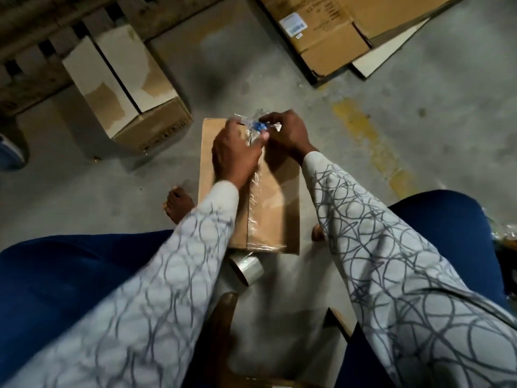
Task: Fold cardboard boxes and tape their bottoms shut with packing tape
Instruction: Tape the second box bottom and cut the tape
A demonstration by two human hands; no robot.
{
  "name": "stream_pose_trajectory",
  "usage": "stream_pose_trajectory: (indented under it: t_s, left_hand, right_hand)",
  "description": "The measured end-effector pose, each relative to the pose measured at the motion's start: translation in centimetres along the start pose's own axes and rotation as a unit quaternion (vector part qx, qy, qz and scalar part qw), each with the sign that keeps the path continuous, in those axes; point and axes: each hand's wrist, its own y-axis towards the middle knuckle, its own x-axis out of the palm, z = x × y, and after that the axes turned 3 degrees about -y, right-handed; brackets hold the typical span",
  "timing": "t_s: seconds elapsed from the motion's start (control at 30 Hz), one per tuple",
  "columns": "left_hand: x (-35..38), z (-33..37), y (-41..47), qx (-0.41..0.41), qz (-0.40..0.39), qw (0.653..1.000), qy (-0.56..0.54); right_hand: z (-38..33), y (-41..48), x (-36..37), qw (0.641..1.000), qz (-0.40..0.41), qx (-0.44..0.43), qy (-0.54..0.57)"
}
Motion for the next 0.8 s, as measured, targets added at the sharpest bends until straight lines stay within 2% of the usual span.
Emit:
stream_pose_trajectory:
  t_s: [0.1, 0.17, 0.27, 0.37, 0.47, 0.53, 0.63, 0.7, 0.8]
  left_hand:
    - [1.9, 0.5, 4.9, 0.022, -0.051, 0.997, 0.054]
    - [2.4, -0.5, 7.1, 0.011, -0.055, 0.996, 0.070]
    - [2.9, -2.6, 7.1, -0.048, -0.001, 0.998, -0.039]
    - [3.3, -4.7, 5.7, -0.085, 0.045, 0.983, -0.154]
    - [3.4, -5.6, 4.5, -0.049, 0.052, 0.984, -0.165]
    - [3.5, -5.8, 4.1, 0.007, 0.057, 0.988, -0.144]
    - [3.9, -6.1, 3.7, 0.096, 0.065, 0.991, -0.063]
    - [4.1, -6.7, 4.0, 0.118, 0.067, 0.991, -0.022]
    - [4.0, -7.2, 4.5, 0.130, 0.052, 0.990, 0.011]
  right_hand:
    - [0.5, 0.4, 0.1, 1.000, 0.010, 0.004, 0.011]
    - [0.3, 0.6, 0.0, 1.000, -0.001, 0.016, -0.007]
    - [0.6, 0.9, -0.2, 1.000, 0.013, 0.022, 0.009]
    - [0.9, 1.1, -0.4, 0.998, 0.028, 0.034, 0.049]
    - [0.8, 0.8, -0.6, 0.983, 0.013, 0.081, 0.166]
    - [0.7, 0.2, -0.9, 0.963, -0.003, 0.110, 0.247]
    - [1.2, 0.5, -1.3, 0.970, -0.036, 0.071, 0.231]
    - [1.0, 1.0, -1.5, 0.973, -0.061, 0.042, 0.219]
    - [0.1, 2.0, -1.2, 0.995, -0.036, 0.019, 0.091]
